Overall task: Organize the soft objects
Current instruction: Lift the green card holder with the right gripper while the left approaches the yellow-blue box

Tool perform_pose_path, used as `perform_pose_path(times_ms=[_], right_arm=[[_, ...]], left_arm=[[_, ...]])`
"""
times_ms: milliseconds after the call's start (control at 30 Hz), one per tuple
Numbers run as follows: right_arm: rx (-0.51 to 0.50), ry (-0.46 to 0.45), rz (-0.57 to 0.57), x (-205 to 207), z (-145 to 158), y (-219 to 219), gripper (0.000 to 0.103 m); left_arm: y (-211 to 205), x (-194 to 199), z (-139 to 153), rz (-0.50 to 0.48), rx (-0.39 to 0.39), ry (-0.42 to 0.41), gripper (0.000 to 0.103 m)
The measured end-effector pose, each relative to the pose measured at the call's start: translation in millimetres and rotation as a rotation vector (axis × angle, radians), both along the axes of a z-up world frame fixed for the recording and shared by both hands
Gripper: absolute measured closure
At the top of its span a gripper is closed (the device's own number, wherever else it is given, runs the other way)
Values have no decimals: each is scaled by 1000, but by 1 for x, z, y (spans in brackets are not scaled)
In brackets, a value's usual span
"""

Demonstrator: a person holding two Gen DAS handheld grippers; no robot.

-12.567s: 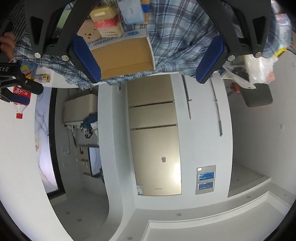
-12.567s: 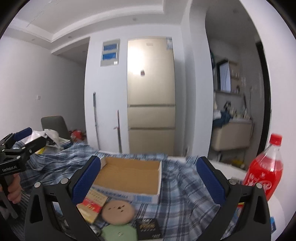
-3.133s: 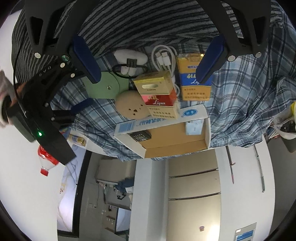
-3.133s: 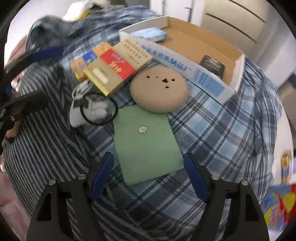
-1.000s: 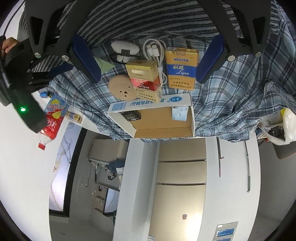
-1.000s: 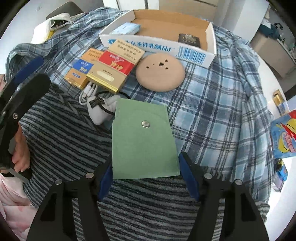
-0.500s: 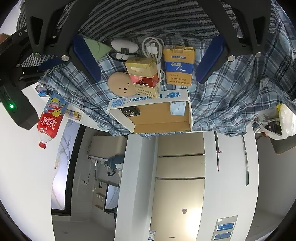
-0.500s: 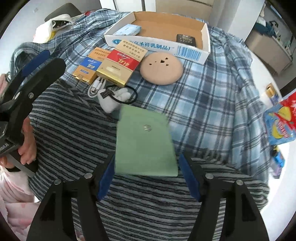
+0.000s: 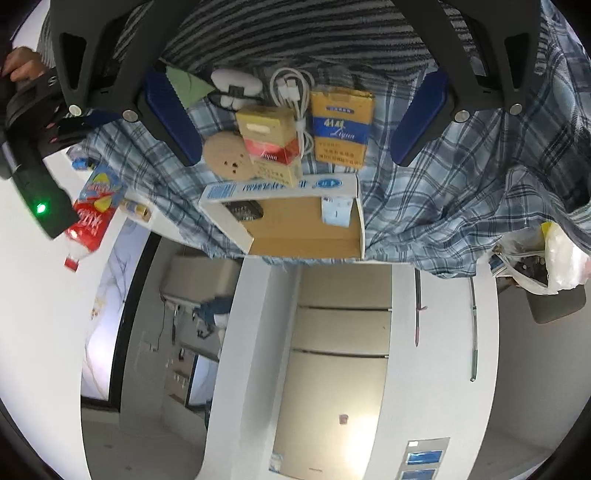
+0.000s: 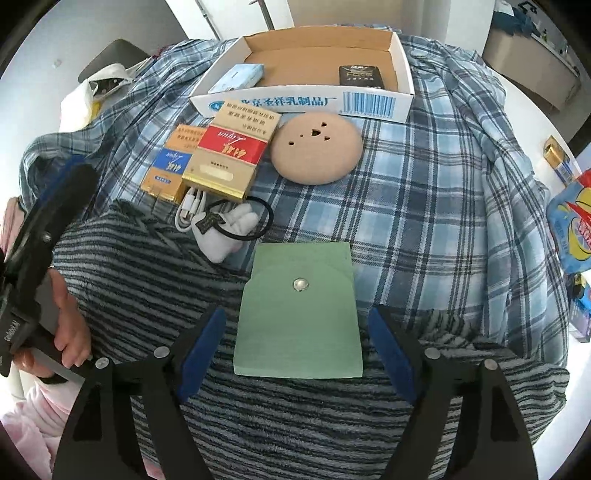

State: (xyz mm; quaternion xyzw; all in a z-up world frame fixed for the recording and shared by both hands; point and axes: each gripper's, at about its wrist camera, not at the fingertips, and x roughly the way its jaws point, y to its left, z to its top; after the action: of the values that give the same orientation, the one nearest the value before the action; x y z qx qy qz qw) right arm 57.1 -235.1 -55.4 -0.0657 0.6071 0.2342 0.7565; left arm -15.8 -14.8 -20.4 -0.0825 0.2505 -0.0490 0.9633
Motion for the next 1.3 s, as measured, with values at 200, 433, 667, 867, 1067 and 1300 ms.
perform_pose_path(times_ms=[200,433,667,867,1067,1300], right_arm=[[-28,-3,11,3,-8,10,24],[-40,12,16,7,-21,17,33],[-47,-66,-13,6,-11,14,34],[58,-244,-87,10,27,0,34],[63,-471,-161,23,44,-6,34],[91,-594,-169,30,34,-5,34]], left_arm=[[9,7,-4,11,-43,40,0],[7,8,-7,5,-32,42,0],[10,8,-9,45,-19,48,0],[8,13,-13,84,22,70,0],[20,27,-16,138,59,147,7],[25,57,-22,79,160,278,28]])
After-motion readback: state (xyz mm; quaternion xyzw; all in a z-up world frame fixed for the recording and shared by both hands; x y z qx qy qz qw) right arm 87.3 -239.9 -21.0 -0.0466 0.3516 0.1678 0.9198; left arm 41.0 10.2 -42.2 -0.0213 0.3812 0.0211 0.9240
